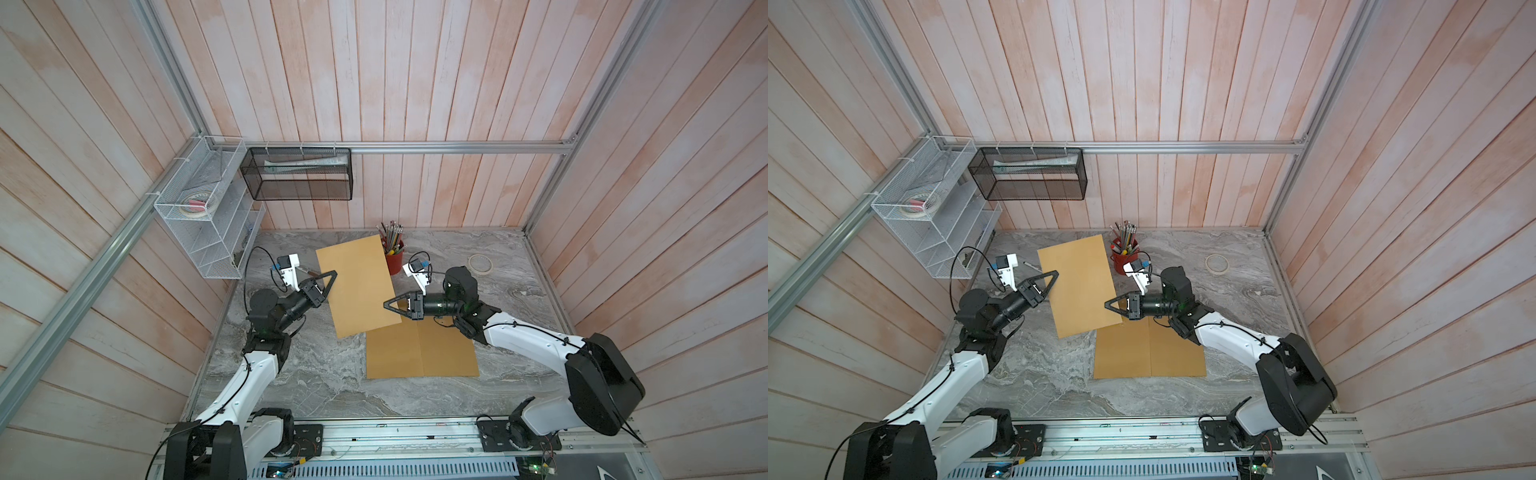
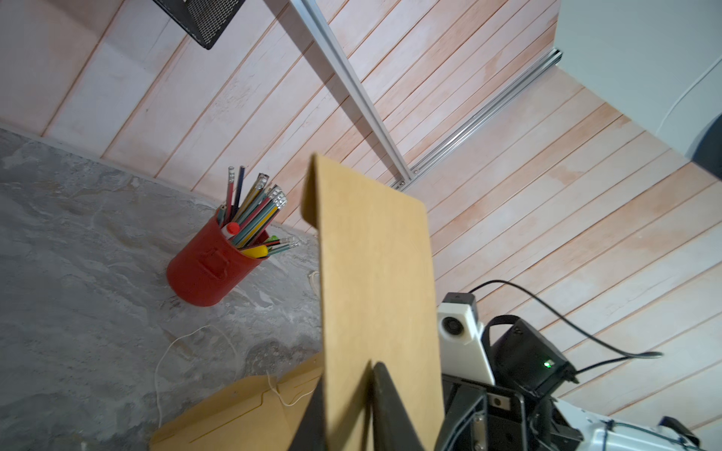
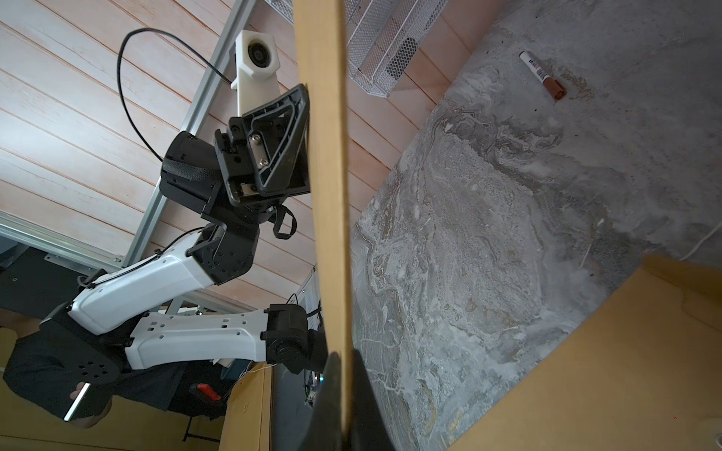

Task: Open the file bag
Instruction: Pick up the file bag from the center of the board.

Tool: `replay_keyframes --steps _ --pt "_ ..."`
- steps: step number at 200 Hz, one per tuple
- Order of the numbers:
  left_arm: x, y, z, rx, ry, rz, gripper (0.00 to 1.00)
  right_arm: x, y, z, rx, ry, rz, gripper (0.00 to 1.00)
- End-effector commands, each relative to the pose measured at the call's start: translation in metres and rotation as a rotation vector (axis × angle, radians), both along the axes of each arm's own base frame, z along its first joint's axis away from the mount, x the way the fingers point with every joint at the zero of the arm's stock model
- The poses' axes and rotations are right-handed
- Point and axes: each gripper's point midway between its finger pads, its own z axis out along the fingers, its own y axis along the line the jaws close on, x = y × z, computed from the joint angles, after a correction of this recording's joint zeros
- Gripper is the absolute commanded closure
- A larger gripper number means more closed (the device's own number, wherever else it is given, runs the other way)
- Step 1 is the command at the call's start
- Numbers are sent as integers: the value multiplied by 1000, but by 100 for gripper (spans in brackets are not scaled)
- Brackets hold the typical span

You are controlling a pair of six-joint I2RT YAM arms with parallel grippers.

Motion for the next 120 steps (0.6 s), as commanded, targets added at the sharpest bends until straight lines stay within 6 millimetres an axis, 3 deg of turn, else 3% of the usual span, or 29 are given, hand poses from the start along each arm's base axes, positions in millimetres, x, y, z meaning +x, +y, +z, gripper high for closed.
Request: replay_keyframes --steps 1,37,88,120 --pt "4 13 -5 38 14 94 60 1 -1 14 -36 -54 -44 100" --pt "6 29 -20 143 115 195 39 6 -3 17 -133 -105 -116 100" --pt "4 55 -17 265 241 355 27 20 9 10 -265 -166 -187 100" --pt "4 52 -16 321 307 388 23 28 20 10 -331 -210 -235 100"
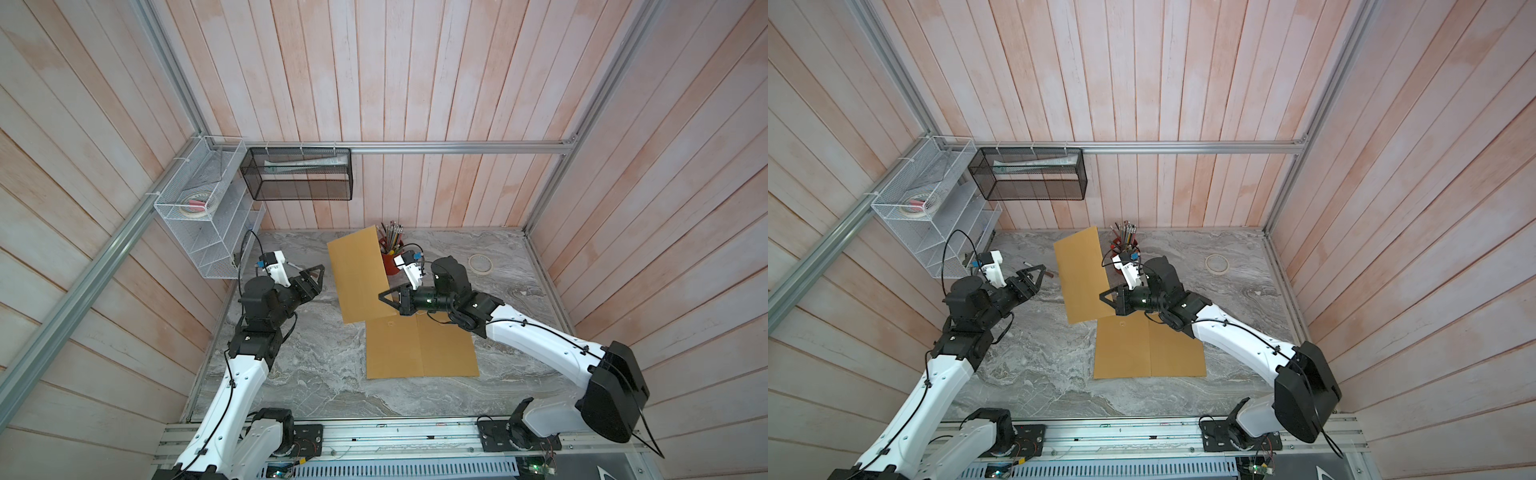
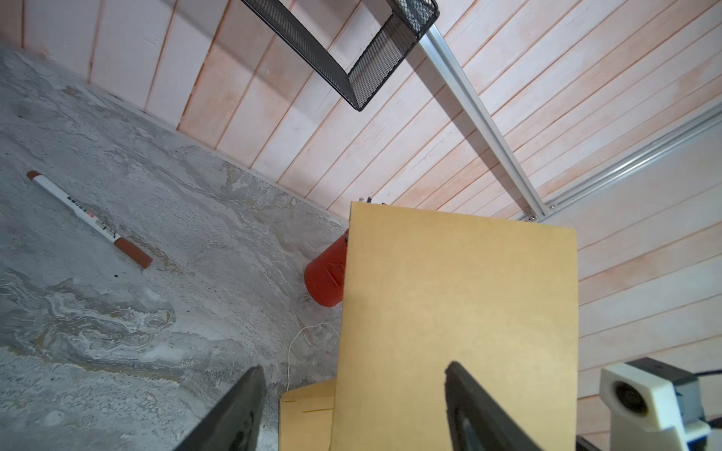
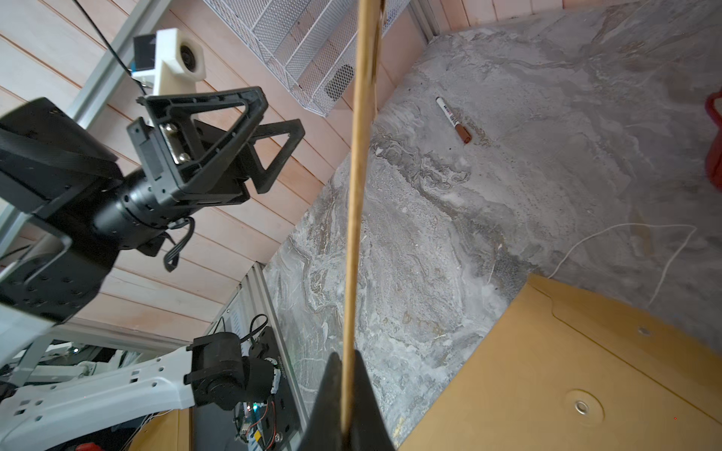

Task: Open the file bag
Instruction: Pick up the file bag from the center of the board.

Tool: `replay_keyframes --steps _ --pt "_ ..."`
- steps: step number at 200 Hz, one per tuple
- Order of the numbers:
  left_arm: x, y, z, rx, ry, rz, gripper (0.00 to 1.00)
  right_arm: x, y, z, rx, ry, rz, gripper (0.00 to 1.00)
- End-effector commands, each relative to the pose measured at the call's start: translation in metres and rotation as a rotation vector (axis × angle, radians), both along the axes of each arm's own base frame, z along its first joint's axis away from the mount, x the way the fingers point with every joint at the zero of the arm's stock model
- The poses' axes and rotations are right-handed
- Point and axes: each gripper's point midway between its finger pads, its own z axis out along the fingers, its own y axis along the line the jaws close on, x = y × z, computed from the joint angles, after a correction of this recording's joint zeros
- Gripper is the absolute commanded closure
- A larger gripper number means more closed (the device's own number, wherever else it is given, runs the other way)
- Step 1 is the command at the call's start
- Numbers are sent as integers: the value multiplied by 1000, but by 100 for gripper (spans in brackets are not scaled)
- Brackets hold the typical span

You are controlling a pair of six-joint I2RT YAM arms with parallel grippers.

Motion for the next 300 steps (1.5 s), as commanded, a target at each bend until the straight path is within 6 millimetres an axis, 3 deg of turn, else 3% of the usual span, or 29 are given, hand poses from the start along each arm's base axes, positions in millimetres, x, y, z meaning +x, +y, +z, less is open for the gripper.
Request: replay_keyframes --steps 1,132,166,231,300 --pt "-4 6 -15 83 114 63 23 10 2 -7 -97 -51 -65 100" --pt "13 -68 40 184 91 26 18 21 57 -23 -283 -111 -198 100" --pt "17 -74 44 189 90 23 18 23 64 -21 -328 -135 -219 100" --pt "30 -75 32 227 139 49 21 21 73 -13 -382 -185 -244 100" --pt "36 -78 52 172 59 58 21 11 85 -7 -326 -189 -189 100"
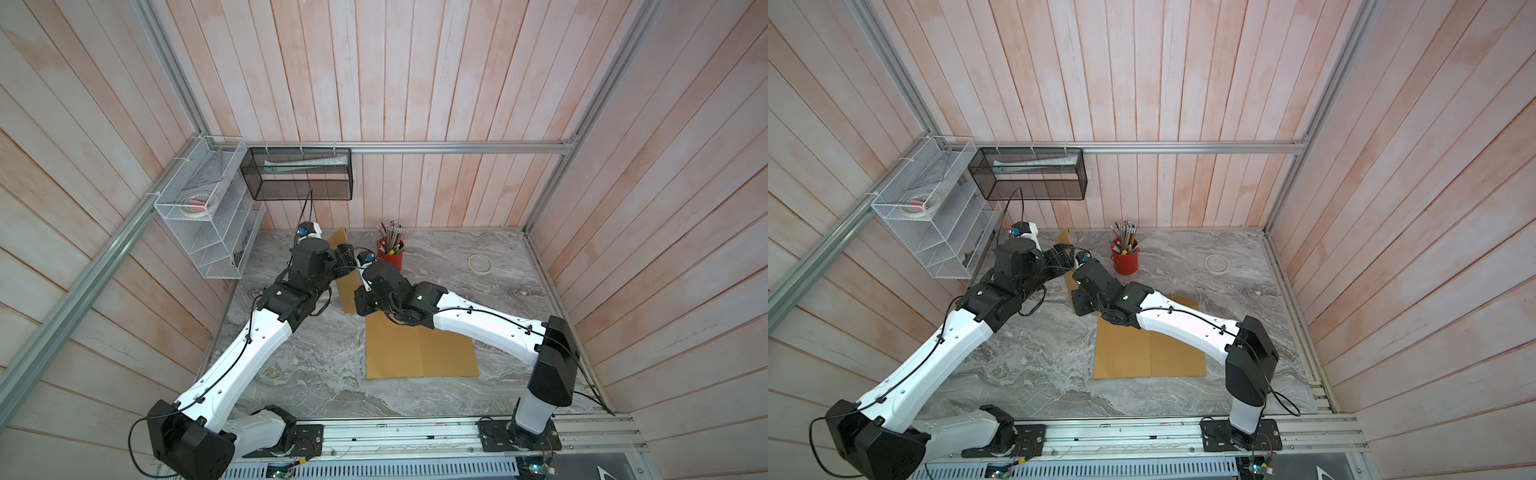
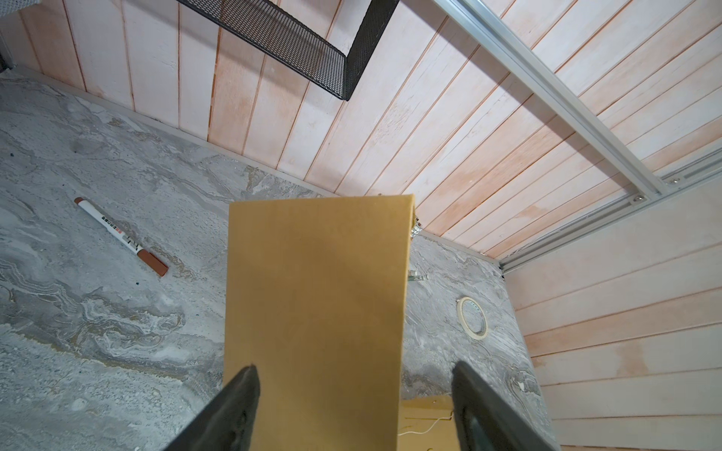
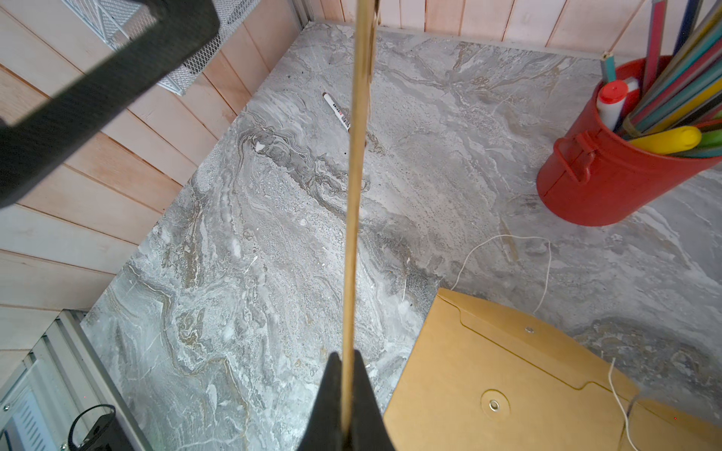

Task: Open the file bag
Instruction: Pick up the file bag from the center of the board.

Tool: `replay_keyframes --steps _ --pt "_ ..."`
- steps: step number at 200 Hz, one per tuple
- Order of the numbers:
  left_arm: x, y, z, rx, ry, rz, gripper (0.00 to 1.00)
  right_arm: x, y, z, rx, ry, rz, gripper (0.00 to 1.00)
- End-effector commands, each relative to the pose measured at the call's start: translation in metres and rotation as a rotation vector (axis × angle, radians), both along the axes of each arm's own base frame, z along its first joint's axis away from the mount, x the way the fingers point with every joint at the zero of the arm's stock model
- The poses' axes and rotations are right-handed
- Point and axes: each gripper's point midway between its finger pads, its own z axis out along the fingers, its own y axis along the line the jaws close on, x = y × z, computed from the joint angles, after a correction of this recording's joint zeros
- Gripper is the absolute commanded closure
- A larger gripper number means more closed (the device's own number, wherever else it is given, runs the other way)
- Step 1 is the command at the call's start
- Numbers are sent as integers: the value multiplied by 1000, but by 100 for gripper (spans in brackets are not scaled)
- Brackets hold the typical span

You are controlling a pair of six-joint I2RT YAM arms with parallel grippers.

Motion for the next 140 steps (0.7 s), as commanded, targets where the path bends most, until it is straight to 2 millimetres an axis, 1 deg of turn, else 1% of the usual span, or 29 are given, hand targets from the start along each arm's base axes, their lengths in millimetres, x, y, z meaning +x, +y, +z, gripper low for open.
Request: replay_keyframes --steps 1,20,49,75,89,130,140 --pt "1 -8 14 -35 -48 -24 21 -12 20 19 61 -37 79 100" --pt "0 -8 19 -46 -69 -29 21 -14 19 21 82 -40 85 100" --pt "1 -6 19 -57 -66 -34 21 -18 20 27 114 -45 105 100" --pt "2 -4 19 -78 -62 -42 25 -20 19 27 120 -53 111 100" --pt "3 -1 19 -90 -54 -47 26 -20 18 28 121 -60 116 100" --pt "9 5 8 -80 18 -48 27 -21 15 34 131 -99 129 100" --pt "10 6 5 -65 33 -45 28 -21 15 32 123 -103 130 100"
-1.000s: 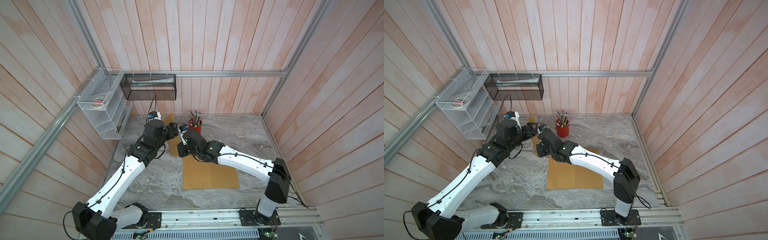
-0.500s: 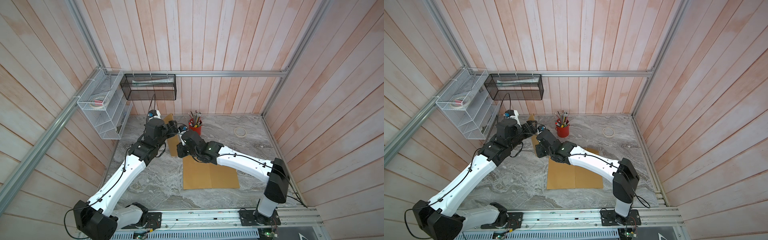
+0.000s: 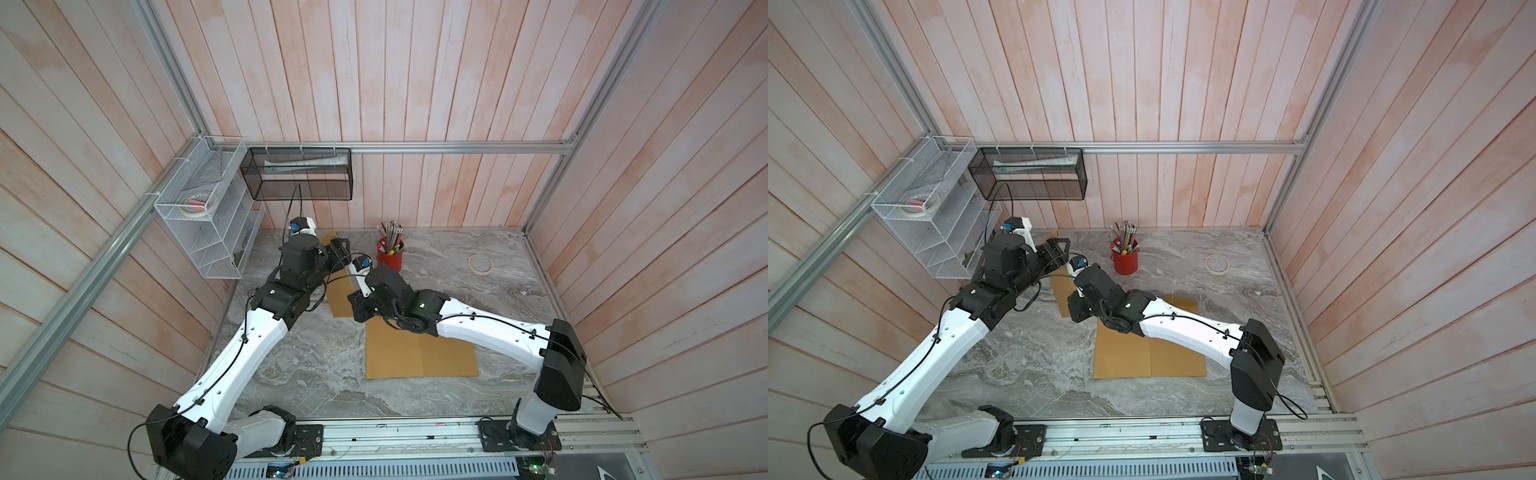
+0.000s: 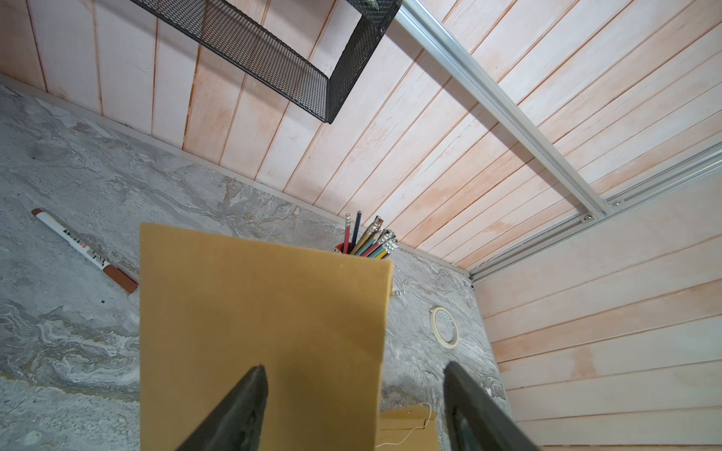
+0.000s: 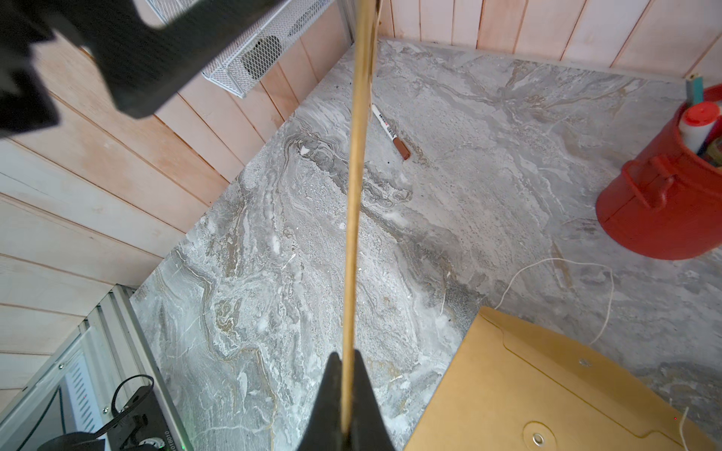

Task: Open the file bag
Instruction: Pick up the file bag from the center of the board.

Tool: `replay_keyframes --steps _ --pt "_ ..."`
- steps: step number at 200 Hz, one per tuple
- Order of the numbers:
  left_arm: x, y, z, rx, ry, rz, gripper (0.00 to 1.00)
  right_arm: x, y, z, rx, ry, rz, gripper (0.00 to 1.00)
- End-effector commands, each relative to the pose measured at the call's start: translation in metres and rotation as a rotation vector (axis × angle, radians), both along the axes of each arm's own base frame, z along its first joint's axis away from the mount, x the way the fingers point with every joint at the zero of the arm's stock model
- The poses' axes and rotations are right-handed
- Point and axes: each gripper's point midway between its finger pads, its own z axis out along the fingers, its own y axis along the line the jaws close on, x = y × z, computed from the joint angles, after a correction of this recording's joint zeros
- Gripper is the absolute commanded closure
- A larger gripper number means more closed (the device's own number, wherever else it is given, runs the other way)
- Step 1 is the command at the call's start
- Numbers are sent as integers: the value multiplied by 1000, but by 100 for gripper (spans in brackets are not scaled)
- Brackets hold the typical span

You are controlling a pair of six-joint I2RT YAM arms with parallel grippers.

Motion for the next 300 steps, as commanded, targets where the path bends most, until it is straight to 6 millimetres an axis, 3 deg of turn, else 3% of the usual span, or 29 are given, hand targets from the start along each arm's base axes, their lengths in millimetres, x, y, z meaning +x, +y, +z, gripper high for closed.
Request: replay_keyframes --steps 1,65,109,140,203,216,225,300 --pt "2 -2 -5 13 50 -22 28 -2 1 22 42 -60 23 100" --pt "12 -5 -12 54 79 -31 40 -2 2 22 17 -75 40 100" --pt "13 -5 -12 63 83 -35 60 0 5 21 3 -77 43 100" --pt "13 -3 -10 78 77 -26 69 1 9 21 4 -74 47 100" --pt "13 4 0 102 43 -2 81 -3 17 28 35 -55 78 75" --pt "14 5 3 110 31 2 88 -6 18 31 48 -51 90 70" --pt "15 6 5 116 20 7 100 -9 19 33 56 -46 99 67" --pt "14 20 29 72 -143 -15 100 -33 5 42 139 -20 163 58"
